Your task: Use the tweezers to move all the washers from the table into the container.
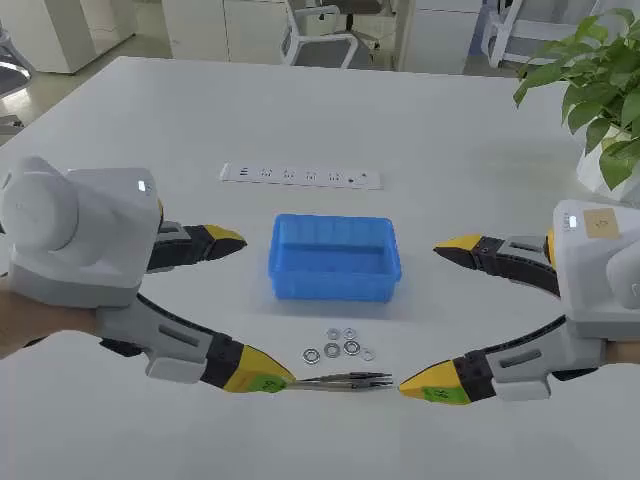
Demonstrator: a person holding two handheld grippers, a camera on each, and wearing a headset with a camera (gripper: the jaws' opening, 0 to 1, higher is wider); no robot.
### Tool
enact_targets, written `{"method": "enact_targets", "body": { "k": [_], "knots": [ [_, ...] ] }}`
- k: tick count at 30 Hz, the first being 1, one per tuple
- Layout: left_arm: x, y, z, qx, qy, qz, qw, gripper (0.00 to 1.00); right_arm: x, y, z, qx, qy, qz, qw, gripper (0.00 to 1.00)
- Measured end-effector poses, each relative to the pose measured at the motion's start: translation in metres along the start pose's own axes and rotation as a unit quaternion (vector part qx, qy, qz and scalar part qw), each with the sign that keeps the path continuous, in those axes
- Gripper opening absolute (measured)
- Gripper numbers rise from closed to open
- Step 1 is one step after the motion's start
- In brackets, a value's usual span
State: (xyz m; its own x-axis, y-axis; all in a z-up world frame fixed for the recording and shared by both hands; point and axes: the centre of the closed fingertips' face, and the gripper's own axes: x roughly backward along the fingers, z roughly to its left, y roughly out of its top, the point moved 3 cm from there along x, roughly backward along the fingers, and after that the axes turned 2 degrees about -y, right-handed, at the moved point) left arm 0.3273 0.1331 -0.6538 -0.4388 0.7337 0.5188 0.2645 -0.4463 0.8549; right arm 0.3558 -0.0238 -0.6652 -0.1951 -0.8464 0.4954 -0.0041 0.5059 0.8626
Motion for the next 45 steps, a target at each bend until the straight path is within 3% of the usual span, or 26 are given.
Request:
{"method": "enact_targets", "body": {
  "k": [19,34,40,45],
  "knots": [
    [0.004,0.0,0.009,0.008,0.006,-0.005,0.9999,0.99,0.0,0.001,-0.001,-0.004,0.0,0.003,1.0,0.94],
    [0.004,0.002,0.0,-0.004,-0.002,-0.003,1.0,0.99,0.0,0.002,-0.002,0.0,-0.002,0.002,1.0,0.93],
    [0.002,-0.007,-0.001,-0.018,-0.007,0.017,0.9997,0.99,-0.001,-0.007,0.002,0.002,-0.003,0.016,0.9999,0.93],
    [0.002,-0.007,0.0,-0.014,-0.008,0.015,0.9998,0.99,0.002,-0.004,0.002,-0.018,-0.009,-0.004,0.9998,0.95]
  ]
}}
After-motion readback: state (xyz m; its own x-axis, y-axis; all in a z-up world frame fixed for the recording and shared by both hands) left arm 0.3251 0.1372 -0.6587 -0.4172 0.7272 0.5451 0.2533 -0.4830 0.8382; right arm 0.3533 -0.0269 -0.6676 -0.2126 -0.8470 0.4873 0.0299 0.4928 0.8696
